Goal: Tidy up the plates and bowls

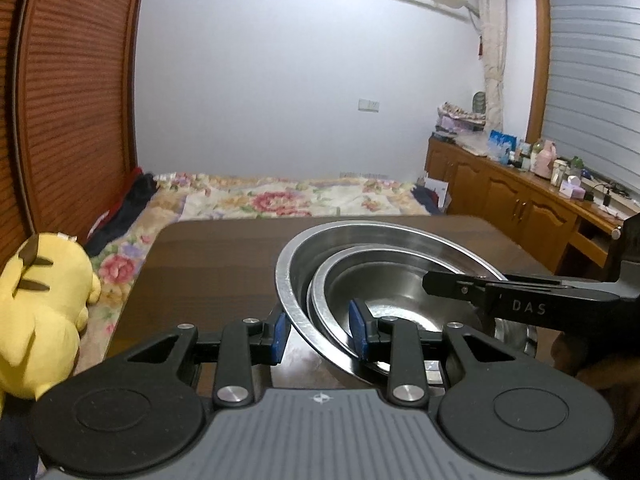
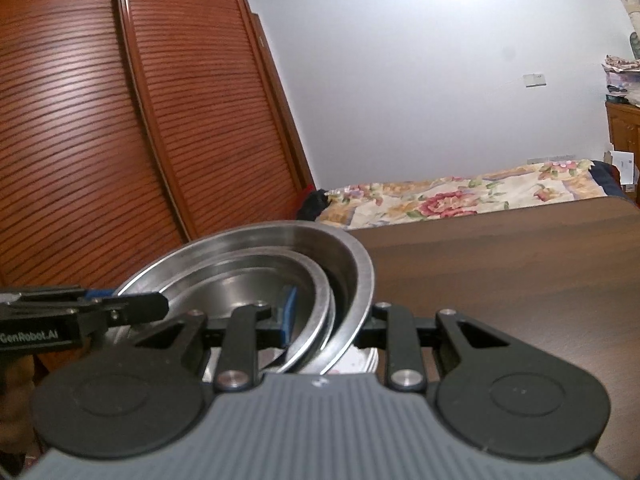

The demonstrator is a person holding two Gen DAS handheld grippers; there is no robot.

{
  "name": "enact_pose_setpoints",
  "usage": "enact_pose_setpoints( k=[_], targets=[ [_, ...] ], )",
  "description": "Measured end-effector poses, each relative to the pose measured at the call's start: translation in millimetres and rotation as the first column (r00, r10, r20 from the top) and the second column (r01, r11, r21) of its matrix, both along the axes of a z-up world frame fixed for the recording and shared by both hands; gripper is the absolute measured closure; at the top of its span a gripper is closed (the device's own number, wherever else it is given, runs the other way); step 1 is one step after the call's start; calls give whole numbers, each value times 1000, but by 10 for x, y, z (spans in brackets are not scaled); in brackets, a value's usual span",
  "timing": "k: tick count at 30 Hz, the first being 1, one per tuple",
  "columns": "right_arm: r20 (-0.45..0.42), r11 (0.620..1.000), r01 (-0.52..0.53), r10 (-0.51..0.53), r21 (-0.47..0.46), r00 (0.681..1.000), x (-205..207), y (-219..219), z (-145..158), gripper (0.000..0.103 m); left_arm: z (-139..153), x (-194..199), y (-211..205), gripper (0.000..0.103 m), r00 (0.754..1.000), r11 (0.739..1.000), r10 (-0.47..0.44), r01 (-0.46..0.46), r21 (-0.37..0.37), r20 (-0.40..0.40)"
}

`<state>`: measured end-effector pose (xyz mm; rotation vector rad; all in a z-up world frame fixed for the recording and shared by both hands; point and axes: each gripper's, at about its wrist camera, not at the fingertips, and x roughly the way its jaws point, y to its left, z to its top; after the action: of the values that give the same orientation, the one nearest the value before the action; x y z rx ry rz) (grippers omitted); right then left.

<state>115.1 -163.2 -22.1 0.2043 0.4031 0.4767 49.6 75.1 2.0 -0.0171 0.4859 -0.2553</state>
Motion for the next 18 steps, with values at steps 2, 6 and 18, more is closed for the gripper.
enact_pose_setpoints(
  k=[2, 6, 18],
  targets=[
    [-12, 1000, -2, 2, -11, 1000, 13, 28, -43, 74, -60, 27, 24, 69, 1000, 1000, 6, -6, -2, -17],
    [-35, 999, -9, 8, -35, 999, 41, 86, -127, 74, -152, 72, 68, 69, 999, 1000, 19, -19, -6, -44],
    [-59, 998, -18, 14, -65, 998, 108, 197, -169, 74, -221, 147, 90, 69, 997, 999, 38, -39, -5, -65]
  ],
)
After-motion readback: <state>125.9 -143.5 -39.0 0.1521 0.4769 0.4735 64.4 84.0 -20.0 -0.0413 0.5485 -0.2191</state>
